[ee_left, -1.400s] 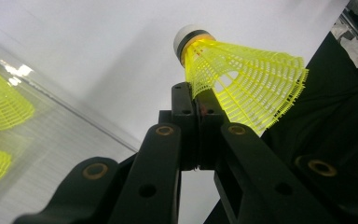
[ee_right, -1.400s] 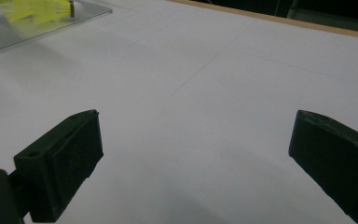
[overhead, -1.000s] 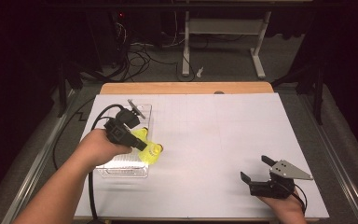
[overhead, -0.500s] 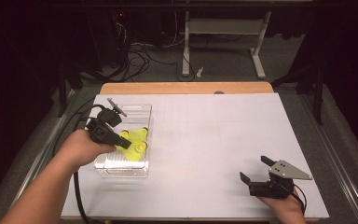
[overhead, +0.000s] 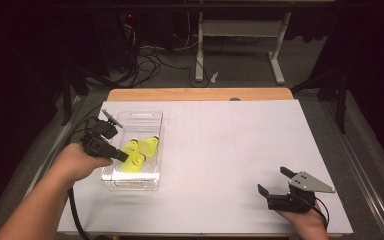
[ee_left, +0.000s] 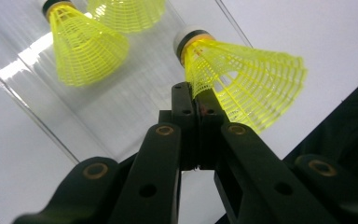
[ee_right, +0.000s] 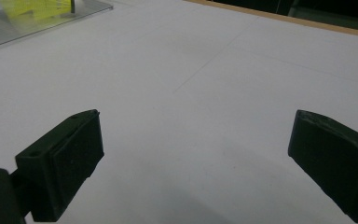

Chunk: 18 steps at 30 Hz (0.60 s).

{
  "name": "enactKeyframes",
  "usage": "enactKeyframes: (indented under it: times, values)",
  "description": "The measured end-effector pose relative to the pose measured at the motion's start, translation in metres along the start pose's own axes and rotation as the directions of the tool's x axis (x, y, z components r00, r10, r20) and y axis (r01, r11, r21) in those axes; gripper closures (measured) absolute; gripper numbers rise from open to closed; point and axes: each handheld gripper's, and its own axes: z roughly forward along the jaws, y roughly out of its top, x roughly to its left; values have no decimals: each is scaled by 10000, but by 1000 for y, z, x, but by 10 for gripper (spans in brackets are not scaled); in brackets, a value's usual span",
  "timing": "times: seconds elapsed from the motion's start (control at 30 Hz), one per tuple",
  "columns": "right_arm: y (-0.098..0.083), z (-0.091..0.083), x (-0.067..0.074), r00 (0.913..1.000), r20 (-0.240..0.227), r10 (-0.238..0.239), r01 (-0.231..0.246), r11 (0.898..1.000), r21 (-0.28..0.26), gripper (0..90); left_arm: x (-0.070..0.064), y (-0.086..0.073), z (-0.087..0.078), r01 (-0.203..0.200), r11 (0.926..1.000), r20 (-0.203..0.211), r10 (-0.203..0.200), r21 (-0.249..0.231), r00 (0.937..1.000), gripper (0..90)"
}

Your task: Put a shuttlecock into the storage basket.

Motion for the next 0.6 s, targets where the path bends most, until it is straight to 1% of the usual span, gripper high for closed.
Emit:
enactKeyframes:
  times: [0.03, 0.17, 0.23, 0.3, 0.4, 0.53, 0.57, 0.6]
  values:
    - [0, 0, 0, 10000, 1, 5, -5, 10000, -1, 39, 1, -1, 1, 11, 10000, -37, -10, 77, 10000, 894]
    - [0, 0, 0, 10000, 3, -8, 8, 10000, 3, 39, 5, -4, 3, 157, 9998, -111, -156, 88, 9998, 894]
    - [0, 0, 0, 10000, 7, -13, 13, 10000, -2, 40, 6, -6, 5, 125, 9998, -169, -122, 123, 9998, 894]
    - [0, 0, 0, 10000, 0, 6, -6, 10000, -1, 40, 8, -7, 6, 213, 9997, -136, -212, 84, 9997, 894]
    - [0, 1, 1, 10000, -13, -6, 6, 10000, 55, 42, 10, -9, 10, 303, 9993, -272, -297, 235, 9992, 894]
    - [0, 1, 1, 10000, -24, -39, 39, 10000, 36, 43, 14, -11, 12, 394, 9991, -382, -388, 149, 9985, 893]
    - [0, 1, 1, 10000, -25, -23, 24, 10000, 50, 43, 15, -12, 13, 429, 9988, -365, -419, 249, 9985, 893]
    - [-1, 1, 1, 10000, -26, 0, 0, 10000, 69, 43, 17, -12, 15, 492, 9983, -443, -478, 297, 9979, 894]
